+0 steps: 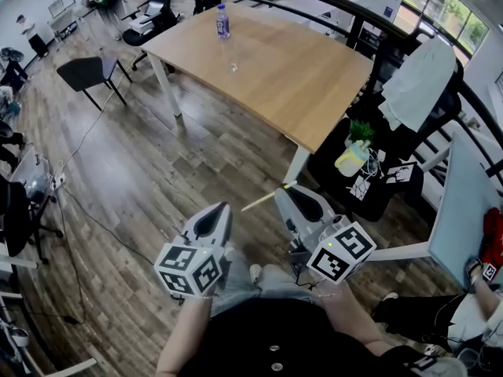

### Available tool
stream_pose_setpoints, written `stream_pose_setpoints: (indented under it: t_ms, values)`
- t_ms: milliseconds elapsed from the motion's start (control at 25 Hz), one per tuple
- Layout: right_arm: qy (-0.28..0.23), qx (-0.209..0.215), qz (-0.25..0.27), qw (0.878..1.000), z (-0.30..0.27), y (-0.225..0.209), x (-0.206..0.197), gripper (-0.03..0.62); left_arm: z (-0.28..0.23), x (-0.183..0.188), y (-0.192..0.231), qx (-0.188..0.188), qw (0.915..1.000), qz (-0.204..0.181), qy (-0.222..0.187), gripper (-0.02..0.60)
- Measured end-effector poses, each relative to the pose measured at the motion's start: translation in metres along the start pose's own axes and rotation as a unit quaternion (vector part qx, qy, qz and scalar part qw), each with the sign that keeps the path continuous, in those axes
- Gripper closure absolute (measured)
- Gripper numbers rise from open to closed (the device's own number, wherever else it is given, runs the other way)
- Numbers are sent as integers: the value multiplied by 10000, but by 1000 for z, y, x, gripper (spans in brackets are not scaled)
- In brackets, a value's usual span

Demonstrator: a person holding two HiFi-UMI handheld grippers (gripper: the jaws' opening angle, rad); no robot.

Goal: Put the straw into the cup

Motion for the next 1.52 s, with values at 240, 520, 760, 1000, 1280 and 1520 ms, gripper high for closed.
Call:
stream_pose_setpoints:
  t_ms: [240,520,760,1000,1280,1520]
  values:
    - [9,-111,-16,9999,-29,-22,7,574,-23,11,30,17,10000,39,9,560]
    - [-48,-214,-7,9998,-101,-53,15,574,-72,39,97,-47,9999,106,-30,560]
    - [-184,-282,86,9994,-177,-71,34,574,-115,74,156,-336,9994,16,14,560]
    - [-291,-452,82,9985,-248,-86,42,574,-148,106,218,-554,9984,-61,29,560]
    - [-282,-562,105,9980,-297,-93,38,574,-168,113,262,-718,9973,-45,116,560]
    - [-163,-577,50,9982,-325,-97,33,574,-175,114,283,-808,9965,47,203,560]
Point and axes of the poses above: the fingertips, and each gripper's own axes: z backward along the fingers, y to its left, x out of its top, the point moved 2 cm from there along z, backward along the fingers, and after that the axes turned 8 degrees about -z, right-handed, at the moved point
